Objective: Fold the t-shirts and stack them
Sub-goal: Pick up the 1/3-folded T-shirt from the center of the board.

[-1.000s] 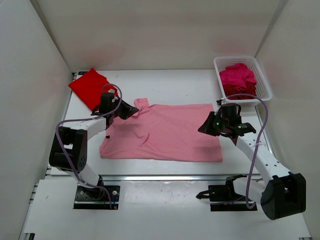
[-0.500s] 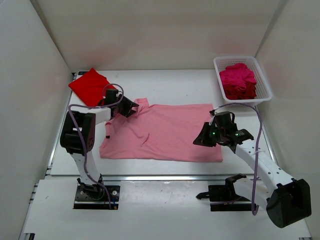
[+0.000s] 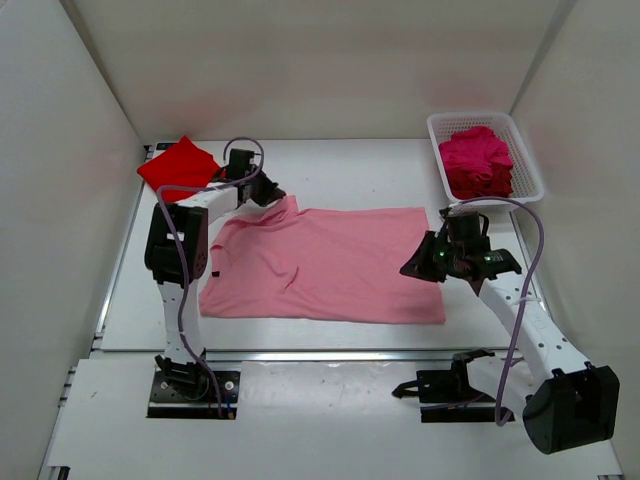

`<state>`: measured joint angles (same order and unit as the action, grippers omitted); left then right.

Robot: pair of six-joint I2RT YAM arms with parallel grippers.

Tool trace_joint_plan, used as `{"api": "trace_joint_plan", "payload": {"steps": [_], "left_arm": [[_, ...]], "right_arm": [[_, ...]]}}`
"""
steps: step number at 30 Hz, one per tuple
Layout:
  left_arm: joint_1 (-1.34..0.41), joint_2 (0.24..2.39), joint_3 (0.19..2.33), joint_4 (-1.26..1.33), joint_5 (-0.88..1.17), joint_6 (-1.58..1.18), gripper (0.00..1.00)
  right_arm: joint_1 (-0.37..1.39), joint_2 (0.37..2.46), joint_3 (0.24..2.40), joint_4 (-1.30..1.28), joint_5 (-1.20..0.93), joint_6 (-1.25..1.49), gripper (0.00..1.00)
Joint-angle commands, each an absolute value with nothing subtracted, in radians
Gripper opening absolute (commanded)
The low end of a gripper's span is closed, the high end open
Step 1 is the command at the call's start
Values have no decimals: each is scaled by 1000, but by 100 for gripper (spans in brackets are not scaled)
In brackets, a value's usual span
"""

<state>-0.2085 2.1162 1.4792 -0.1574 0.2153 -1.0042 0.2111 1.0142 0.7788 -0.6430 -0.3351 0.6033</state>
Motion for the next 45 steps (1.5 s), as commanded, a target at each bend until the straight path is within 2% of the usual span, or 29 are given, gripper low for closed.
{"api": "trace_joint_plan", "payload": {"steps": [1, 2, 4, 8, 11, 13, 15, 19, 23, 26, 28, 31, 35, 40, 45], "left_arm": [[-270, 2024, 1525, -267, 173, -895, 3], [-300, 1990, 1508, -297, 157, -864, 6], [-336, 1944, 1482, -320, 123, -822, 28], [-406, 1838, 1338, -351, 81, -756, 55], [-400, 1780, 1234, -347, 78, -730, 63], [-364, 1706, 1152, -310, 90, -736, 63], [-338, 1660, 1126, -285, 84, -741, 57], [-293, 1646, 1140, -247, 100, -782, 53], [-218, 1738, 1143, -167, 225, -899, 35], [-222, 1816, 1198, -193, 210, -870, 29], [-251, 1853, 1294, -230, 167, -818, 30], [-285, 1911, 1392, -270, 91, -729, 38], [-290, 1966, 1459, -299, 54, -664, 42], [-285, 1983, 1465, -308, 31, -615, 45], [-272, 1986, 1428, -296, 35, -571, 53]], "right_arm": [[196, 1028, 801, -652, -340, 578, 0], [195, 1031, 790, -649, -347, 578, 0], [195, 1032, 779, -631, -350, 581, 0], [192, 1049, 758, -620, -376, 574, 0], [187, 1046, 758, -603, -393, 571, 0], [195, 1051, 762, -600, -396, 568, 0], [199, 1054, 761, -594, -402, 566, 0], [233, 1057, 743, -571, -402, 581, 1], [265, 1062, 747, -568, -394, 589, 0], [268, 1063, 750, -572, -394, 589, 0], [271, 1063, 755, -571, -403, 592, 0], [267, 1063, 758, -575, -405, 588, 0], [270, 1054, 752, -586, -403, 588, 0], [249, 1052, 746, -587, -425, 578, 0], [236, 1057, 752, -592, -431, 565, 0]]}}
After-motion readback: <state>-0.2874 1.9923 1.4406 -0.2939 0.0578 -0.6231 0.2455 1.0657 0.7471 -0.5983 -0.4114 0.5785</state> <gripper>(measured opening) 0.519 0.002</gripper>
